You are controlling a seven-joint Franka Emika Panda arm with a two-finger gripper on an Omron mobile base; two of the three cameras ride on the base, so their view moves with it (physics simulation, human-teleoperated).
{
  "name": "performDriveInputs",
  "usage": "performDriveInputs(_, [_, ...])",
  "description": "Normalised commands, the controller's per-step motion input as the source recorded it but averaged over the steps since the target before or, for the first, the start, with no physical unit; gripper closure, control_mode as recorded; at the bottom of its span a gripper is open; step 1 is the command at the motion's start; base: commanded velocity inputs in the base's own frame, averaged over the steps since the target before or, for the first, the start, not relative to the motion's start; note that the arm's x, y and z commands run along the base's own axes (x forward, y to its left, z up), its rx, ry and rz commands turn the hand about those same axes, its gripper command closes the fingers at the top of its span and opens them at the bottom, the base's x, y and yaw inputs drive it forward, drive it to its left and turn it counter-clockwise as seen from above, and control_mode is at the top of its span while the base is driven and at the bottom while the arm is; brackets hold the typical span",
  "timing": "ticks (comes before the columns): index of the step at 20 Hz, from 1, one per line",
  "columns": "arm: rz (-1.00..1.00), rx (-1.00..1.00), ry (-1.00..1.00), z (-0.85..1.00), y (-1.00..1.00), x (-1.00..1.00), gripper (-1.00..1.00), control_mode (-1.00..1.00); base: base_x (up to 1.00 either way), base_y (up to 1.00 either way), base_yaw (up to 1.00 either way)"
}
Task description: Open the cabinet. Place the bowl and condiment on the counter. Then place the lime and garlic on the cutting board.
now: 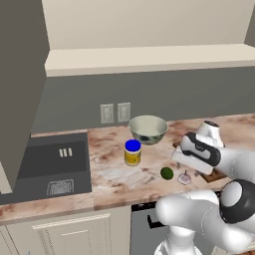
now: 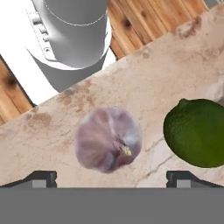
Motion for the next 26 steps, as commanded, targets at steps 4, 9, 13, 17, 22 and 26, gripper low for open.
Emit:
performDriveInputs(4, [0.09, -0.01, 0.08, -0.14, 0.0, 0.01, -1.0, -1.0, 0.0, 0.0, 0.0])
performDriveInputs(9, [0.05, -0.02, 0.06, -0.11, 0.16, 0.01, -1.0, -1.0, 0.0, 0.0, 0.0])
performDriveInputs(13, [0.05, 0.0, 0.05, -0.11, 0.04, 0.0, -1.0, -1.0, 0.0, 0.0, 0.0])
performDriveInputs(17, [0.05, 0.0, 0.06, -0.24, 0.0, 0.0, -1.0, -1.0, 0.0, 0.0, 0.0])
performDriveInputs(22, [0.04, 0.0, 0.03, -0.2, 0.0, 0.0, -1.0, -1.0, 0.0, 0.0, 0.0])
performDriveInputs(26, [0.04, 0.0, 0.0, -0.08, 0.0, 0.0, -1.0, -1.0, 0.0, 0.0, 0.0])
